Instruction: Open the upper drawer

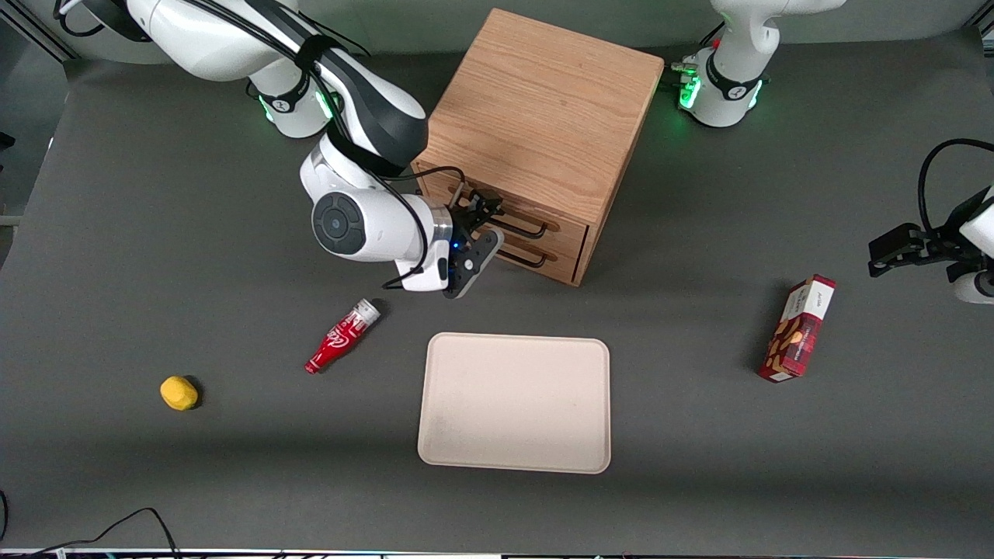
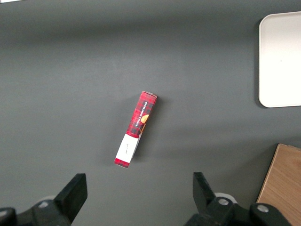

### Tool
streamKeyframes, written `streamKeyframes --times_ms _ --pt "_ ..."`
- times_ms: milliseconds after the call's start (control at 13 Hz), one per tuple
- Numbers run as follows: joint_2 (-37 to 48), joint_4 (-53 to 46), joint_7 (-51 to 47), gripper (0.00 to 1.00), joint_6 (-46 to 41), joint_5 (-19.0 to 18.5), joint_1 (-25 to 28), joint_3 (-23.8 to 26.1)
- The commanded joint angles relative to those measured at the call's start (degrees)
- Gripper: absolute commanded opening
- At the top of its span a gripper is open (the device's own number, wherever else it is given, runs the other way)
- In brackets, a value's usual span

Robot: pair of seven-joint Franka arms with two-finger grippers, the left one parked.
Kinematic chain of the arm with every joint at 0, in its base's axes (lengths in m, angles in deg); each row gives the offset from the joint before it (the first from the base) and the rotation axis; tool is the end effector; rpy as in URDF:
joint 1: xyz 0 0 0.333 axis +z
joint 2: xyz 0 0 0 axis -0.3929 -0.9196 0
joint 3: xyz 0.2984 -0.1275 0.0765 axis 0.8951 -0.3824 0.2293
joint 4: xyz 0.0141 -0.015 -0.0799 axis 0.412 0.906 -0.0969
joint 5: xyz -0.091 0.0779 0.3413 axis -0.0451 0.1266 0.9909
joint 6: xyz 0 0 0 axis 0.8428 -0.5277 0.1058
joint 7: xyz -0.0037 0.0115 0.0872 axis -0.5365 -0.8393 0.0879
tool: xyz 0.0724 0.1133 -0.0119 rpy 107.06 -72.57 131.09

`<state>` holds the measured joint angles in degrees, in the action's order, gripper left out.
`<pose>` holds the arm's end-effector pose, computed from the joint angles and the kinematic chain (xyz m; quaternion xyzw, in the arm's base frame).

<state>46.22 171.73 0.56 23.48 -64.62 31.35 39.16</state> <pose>0.5116 0.4129 0.3865 -0.8969 -0.3448 0.0944 0.2602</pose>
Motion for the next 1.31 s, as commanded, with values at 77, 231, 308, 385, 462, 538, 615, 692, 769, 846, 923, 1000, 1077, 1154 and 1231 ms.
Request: streamKeyframes --times_ms 77,231,308,385,462,538,615,692,769,846,923,1000,1077,1154,1231 --pt "0.11 1.98 4.21 1.00 3.09 1.71 -0.74 0.49" --pt "0.02 1.63 4.39 1.00 3.00 0.66 -1.09 0.40" --pt "0.02 1.63 5.69 1.00 3.00 0.48 -1.18 0.31" --pt "0.19 1.63 6.49 1.00 3.00 0.48 -1.45 -0.04" --pt "0.46 1.63 6.50 1.00 3.00 0.40 -1.54 -0.13" --pt "0.55 1.63 6.50 1.00 3.17 -0.21 -1.54 -0.22" --pt "0.63 1.46 6.50 1.00 3.52 -1.44 -1.54 -0.22" --pt "0.55 1.45 6.58 1.00 4.05 -1.97 -1.54 -0.22" --pt "0.37 1.37 6.67 1.00 4.31 -2.15 -1.54 -0.48" --pt "0.20 1.11 6.67 1.00 4.32 -2.42 -1.62 -0.57" --pt "0.02 0.49 6.67 1.00 4.32 -3.64 -2.06 -0.57" --pt "-0.07 0.40 6.76 1.00 4.32 -4.17 -2.50 -0.66" --pt "-0.15 0.23 7.72 1.00 4.32 -4.18 -2.85 -0.74" --pt "-0.50 -0.56 9.03 1.00 4.32 -4.26 -3.03 -1.09" --pt "-0.68 -0.91 9.74 1.00 4.32 -4.26 -3.12 -2.14"
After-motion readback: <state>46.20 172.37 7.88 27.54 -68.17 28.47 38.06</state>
